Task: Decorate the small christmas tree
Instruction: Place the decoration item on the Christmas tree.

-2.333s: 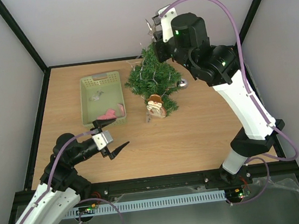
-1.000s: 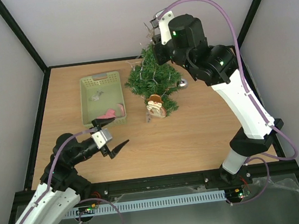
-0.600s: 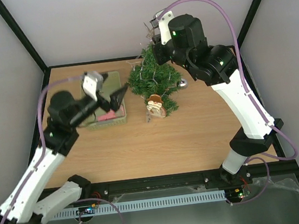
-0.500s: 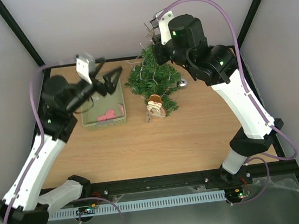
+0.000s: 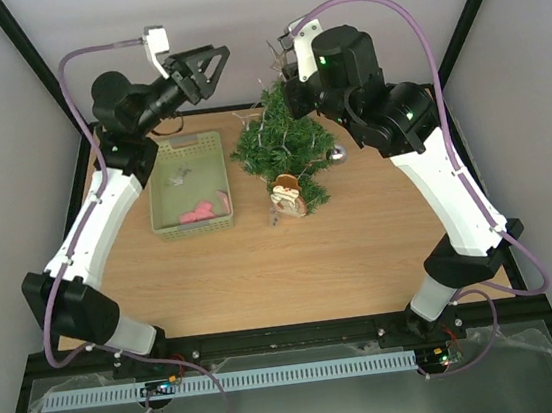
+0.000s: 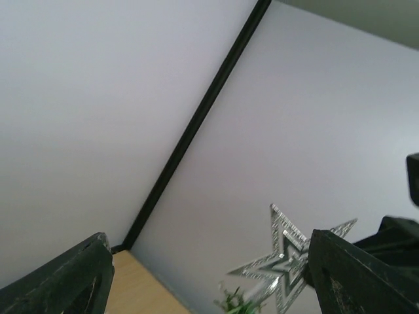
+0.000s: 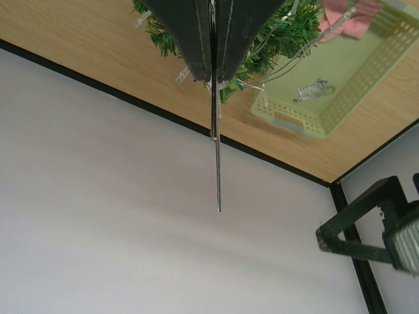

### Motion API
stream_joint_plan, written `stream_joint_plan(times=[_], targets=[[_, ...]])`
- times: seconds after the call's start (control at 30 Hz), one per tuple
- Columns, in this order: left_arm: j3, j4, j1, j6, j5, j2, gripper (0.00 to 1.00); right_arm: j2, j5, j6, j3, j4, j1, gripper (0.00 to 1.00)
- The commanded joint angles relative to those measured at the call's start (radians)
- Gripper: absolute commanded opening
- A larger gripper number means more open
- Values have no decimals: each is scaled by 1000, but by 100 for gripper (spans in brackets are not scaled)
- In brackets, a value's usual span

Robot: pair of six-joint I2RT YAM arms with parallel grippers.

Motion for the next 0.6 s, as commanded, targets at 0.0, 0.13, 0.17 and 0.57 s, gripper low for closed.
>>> stream_joint_plan(times=[0.0,0.13,0.17,0.57], targets=[[94,119,-18,-123,25,44,83,13,-1,-12,16,-21,-6,2],[163,115,-54,-141,12,94,83,19,-5,-12,15,-16,-6,2],[185,97,-66,-132,5,107,83,21,-5,-12,16,-16,-6,2],[331,-145,-151,-55,-66,212,71,24,-13,-11,10,-12,-6,2]])
